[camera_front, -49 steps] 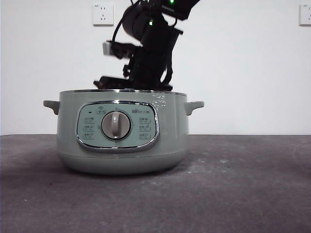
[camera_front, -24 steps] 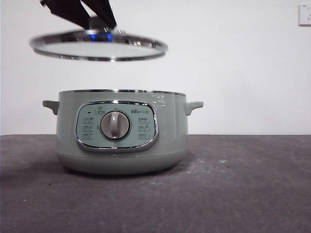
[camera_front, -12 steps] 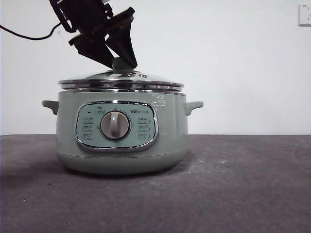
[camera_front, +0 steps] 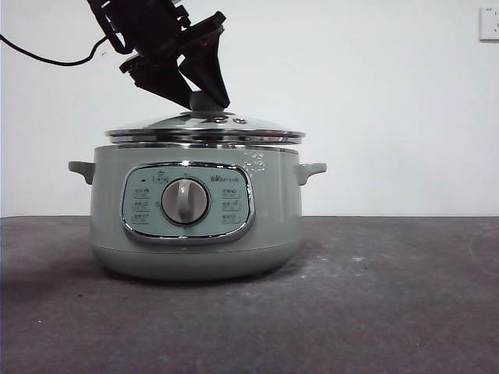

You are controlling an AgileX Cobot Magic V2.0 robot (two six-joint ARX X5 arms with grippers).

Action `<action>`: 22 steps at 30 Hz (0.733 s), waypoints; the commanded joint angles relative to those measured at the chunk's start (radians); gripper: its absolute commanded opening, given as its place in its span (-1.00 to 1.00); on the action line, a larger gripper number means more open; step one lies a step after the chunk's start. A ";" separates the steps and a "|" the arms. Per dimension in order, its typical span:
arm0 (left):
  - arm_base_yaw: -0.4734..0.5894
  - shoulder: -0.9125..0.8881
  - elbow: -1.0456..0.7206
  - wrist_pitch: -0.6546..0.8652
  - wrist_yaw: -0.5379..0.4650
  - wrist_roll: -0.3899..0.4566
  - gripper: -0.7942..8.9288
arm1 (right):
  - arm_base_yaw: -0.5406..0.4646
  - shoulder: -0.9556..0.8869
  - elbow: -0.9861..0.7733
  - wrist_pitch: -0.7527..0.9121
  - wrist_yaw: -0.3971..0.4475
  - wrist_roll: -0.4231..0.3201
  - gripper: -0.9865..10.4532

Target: Pick up the pumpkin,open the lid,put the pumpkin in the pot,close the lid

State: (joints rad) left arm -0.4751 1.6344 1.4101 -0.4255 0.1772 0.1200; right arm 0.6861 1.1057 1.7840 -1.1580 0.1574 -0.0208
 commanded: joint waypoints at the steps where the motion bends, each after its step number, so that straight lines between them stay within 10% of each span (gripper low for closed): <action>1: -0.004 0.001 0.018 0.024 -0.006 -0.003 -0.86 | 0.002 0.000 0.000 0.005 0.000 0.012 0.27; 22: -0.002 0.064 0.018 -0.099 -0.011 0.001 -0.86 | 0.002 0.000 0.000 -0.028 0.002 0.011 0.27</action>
State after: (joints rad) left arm -0.4732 1.6753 1.4410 -0.4854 0.1490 0.1043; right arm 0.6861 1.1061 1.7840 -1.1892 0.1577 -0.0181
